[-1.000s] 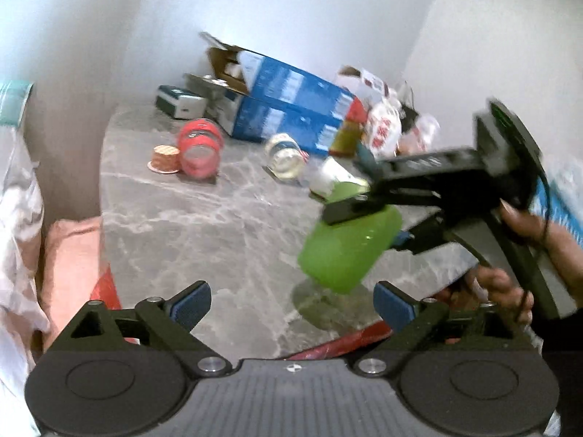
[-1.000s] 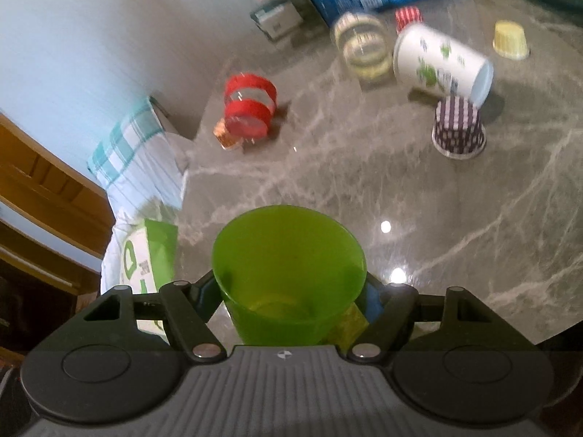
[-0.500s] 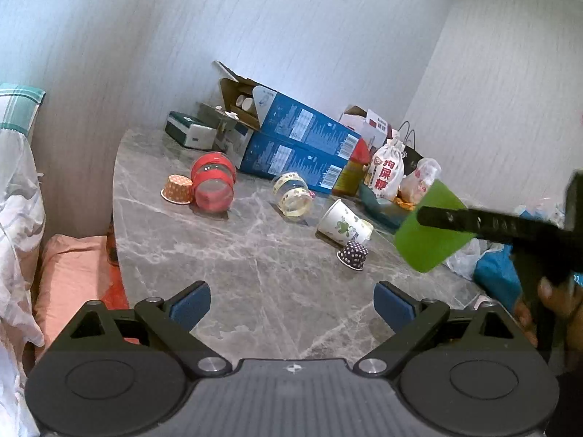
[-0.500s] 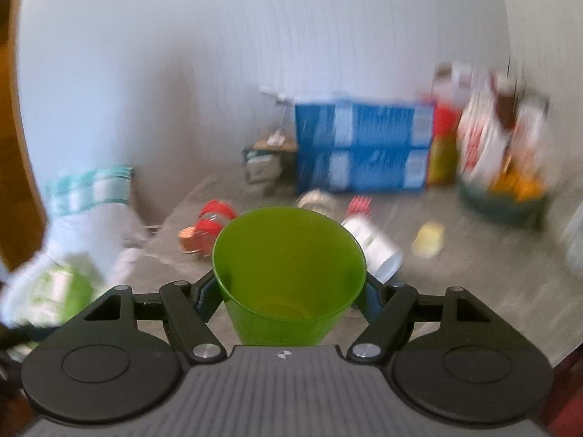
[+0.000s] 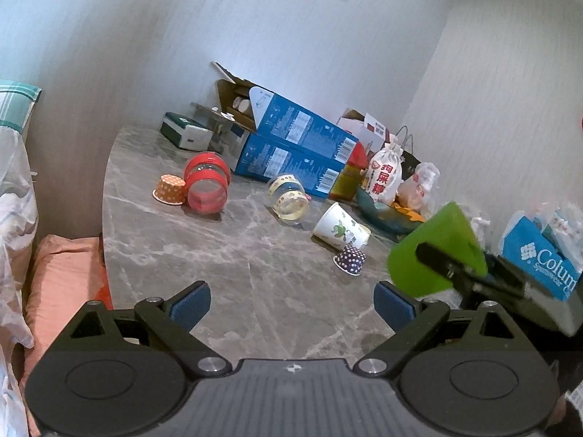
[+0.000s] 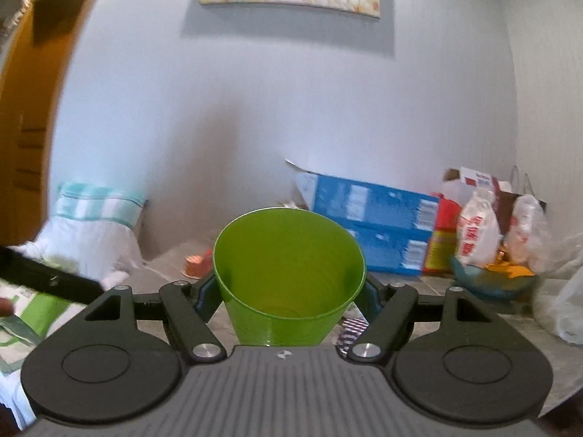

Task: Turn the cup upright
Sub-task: 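Lower the upright green cup onto the table with the right gripper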

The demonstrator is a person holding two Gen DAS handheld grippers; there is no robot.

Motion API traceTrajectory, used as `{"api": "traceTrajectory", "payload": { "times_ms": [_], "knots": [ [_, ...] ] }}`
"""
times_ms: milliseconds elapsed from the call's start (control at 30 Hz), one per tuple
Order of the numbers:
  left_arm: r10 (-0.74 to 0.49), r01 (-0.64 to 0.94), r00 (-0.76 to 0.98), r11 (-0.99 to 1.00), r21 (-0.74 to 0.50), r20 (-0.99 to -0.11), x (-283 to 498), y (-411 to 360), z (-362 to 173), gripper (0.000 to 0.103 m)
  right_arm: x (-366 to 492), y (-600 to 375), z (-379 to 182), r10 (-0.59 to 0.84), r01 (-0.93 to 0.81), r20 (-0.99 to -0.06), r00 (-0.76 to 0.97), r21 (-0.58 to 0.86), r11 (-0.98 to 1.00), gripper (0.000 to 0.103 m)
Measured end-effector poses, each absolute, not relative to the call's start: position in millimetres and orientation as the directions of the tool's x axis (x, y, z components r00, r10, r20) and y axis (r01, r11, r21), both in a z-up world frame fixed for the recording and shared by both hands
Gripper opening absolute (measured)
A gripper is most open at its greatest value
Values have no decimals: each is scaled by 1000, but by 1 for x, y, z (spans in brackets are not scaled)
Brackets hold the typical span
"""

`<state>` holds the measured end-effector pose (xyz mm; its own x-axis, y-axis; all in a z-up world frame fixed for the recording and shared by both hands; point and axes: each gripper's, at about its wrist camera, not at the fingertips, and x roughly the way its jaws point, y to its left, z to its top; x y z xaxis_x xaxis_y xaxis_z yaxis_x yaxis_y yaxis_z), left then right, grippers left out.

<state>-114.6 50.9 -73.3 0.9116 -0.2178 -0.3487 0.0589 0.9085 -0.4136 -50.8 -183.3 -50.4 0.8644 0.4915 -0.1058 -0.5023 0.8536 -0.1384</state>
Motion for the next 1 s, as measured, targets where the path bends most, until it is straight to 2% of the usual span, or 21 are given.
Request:
{"api": "traceTrajectory", "payload": {
  "times_ms": [333, 433, 667, 1000],
  "knots": [
    [-226, 64, 897, 916, -395, -380, -109, 43, -79, 98, 5, -177, -57, 494, -513, -270, 827, -1, 858, 74],
    [-226, 56, 892, 915, -401, -391, -106, 45, -81, 98, 11, -174, -57, 484, -510, -311, 818, -4, 860, 74],
    [-228, 41, 878, 913, -406, -422, -102, 47, -89, 98, 25, -168, -63, 438, -476, -361, 824, -19, 879, 74],
    [-231, 34, 868, 911, -411, -440, -99, 49, -95, 98, 41, -153, -75, 451, -502, -411, 792, -20, 865, 74]
  ]
}}
